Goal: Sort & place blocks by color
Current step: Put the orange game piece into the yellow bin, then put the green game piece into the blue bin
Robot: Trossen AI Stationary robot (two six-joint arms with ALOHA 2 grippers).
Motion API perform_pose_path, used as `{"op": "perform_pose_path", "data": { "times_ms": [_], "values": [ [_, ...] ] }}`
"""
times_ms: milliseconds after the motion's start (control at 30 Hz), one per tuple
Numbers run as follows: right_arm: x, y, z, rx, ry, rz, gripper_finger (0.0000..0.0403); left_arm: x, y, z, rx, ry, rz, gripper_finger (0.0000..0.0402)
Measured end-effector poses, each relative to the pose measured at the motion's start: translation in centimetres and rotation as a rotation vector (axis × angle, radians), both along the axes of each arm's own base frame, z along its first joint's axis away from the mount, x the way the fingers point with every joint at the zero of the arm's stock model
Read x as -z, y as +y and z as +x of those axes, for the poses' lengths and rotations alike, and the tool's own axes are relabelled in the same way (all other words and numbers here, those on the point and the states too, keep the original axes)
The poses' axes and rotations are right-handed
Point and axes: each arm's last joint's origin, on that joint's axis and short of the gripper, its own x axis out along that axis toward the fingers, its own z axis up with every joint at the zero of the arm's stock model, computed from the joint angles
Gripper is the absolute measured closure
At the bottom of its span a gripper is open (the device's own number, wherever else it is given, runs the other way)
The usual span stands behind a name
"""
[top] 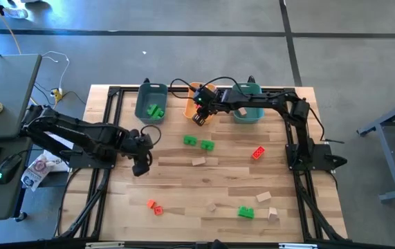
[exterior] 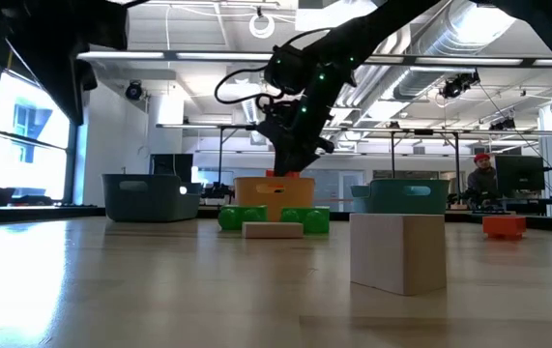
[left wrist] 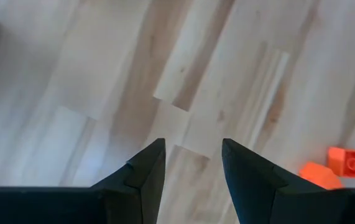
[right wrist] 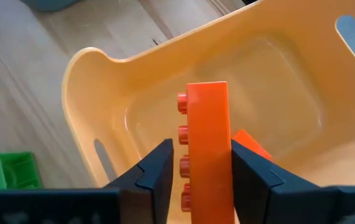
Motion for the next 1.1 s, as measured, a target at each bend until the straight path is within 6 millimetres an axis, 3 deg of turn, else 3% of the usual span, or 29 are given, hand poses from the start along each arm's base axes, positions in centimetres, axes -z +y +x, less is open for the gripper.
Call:
{"op": "perform_pose_path", "data": {
  "times_ms": [333, 600, 900, 1100],
  "values": [
    [0.0, 0.1, -0.2, -0.007, 0.02, 0.006, 0.0223, 0.0, -1.5, -0.1, 0.059, -0.012, -0.01, 0.0257],
    [-0.3, 0.3, -0.2, -0.037, -0.018, 0.09, 0.0218, -0.1, -1.8, 0.1, 0.079, -0.038, -0.014, 0.0257],
    [-5.0, 1.2, -1.8, -0.043, -0.095, 0.052, 0.0217, -0.1, -1.8, 0.1, 0.137, -0.036, 0.014, 0.0255],
    [-7.7, 3.0, -3.3, -0.067, -0.065, 0.01, 0.0217, -0.1, -1.8, 0.1, 0.148, -0.037, 0.018, 0.0233]
  ]
}}
